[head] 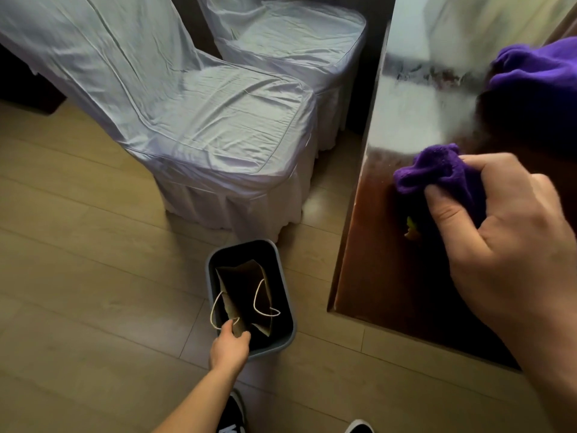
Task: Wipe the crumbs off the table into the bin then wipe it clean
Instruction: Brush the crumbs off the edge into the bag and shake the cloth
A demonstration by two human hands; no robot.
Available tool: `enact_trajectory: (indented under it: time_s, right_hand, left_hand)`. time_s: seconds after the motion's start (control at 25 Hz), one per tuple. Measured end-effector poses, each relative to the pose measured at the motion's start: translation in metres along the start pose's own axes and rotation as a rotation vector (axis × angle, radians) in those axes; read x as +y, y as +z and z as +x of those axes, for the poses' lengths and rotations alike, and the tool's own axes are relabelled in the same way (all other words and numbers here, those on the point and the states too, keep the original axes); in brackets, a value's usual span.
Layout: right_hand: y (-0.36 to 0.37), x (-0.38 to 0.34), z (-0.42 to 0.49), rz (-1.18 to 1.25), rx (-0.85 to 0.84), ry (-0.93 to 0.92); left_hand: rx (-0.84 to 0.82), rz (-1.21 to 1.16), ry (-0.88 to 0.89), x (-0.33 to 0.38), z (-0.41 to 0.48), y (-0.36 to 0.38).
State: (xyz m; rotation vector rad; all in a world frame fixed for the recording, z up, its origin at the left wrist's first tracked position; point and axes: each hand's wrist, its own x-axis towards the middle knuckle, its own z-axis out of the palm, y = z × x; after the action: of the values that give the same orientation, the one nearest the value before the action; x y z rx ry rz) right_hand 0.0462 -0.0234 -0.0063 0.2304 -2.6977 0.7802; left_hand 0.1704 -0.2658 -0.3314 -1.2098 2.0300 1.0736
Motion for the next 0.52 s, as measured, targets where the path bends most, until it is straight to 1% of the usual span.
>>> enact_trajectory:
  time_s: [0.08, 0.2, 0.28, 0.36, 0.44, 0.52]
  right_hand:
    - [0.0, 0.003, 0.0, -0.01, -0.01, -0.021]
    - [0.002, 0.006, 0.0, -0.059, -0.008, -0.047]
    - [0.003, 0.006, -0.001, -0.077, 0.005, -0.054]
    - [0.003, 0.005, 0.0, -0.083, 0.005, -0.059]
    - [0.002, 0.005, 0.001, -0.077, -0.007, -0.05]
    - [0.003, 0.005, 0.0, -0.059, -0.01, -0.032]
  left_hand:
    - [-0.035, 0.067, -0.005, 0.0, 0.013, 0.013]
    - [-0.018, 0.124, -0.01, -0.002, 0.038, 0.023]
    - [-0.029, 0.037, 0.003, -0.003, 0.056, 0.023]
    - [-0.006, -0.018, 0.028, -0.001, 0.064, 0.02]
    - [0.111, 0.089, 0.113, 0.004, 0.059, 0.017]
    - [0.3, 0.166, 0.188, 0.011, 0.049, 0.011]
